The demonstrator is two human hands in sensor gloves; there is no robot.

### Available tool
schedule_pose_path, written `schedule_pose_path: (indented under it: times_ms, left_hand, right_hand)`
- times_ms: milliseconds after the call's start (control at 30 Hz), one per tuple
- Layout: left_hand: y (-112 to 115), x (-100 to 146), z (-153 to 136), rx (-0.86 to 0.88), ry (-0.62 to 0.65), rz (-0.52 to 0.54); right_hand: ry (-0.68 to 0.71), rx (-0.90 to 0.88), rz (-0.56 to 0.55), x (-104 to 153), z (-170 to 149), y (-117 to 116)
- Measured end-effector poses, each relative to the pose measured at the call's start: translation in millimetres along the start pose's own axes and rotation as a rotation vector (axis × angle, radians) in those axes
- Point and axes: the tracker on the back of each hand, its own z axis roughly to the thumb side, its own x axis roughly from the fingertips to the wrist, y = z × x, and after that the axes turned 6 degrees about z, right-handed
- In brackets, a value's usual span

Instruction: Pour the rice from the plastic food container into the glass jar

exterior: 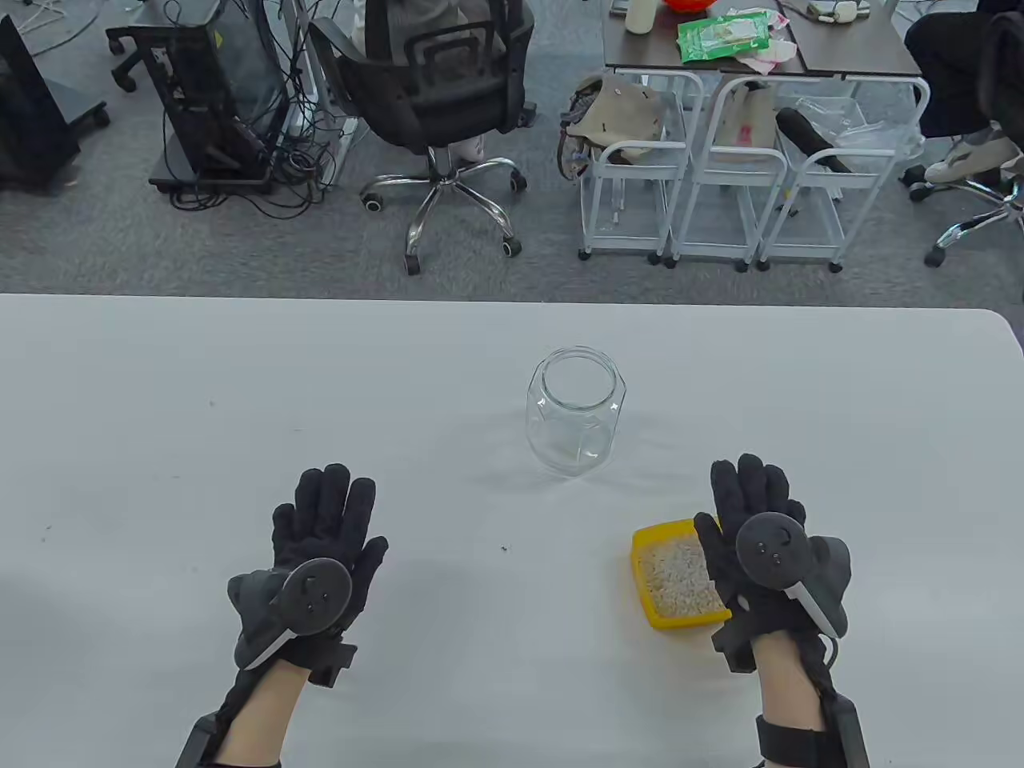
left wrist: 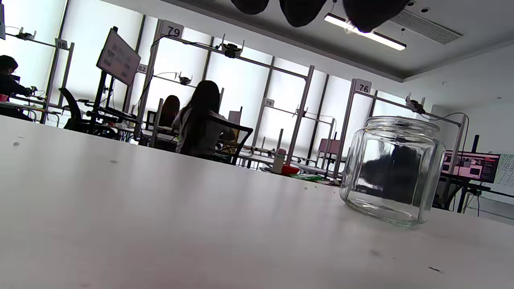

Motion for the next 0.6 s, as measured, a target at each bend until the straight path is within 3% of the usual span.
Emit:
schedule_pose_path:
  times_ms: [600]
  left_hand:
    - [2.0,-5.9,-14.3,0.036,-0.050,-0.008]
  right_hand:
    - [-0.013,-0.067,-0.005,0.4,-2.5,0.0]
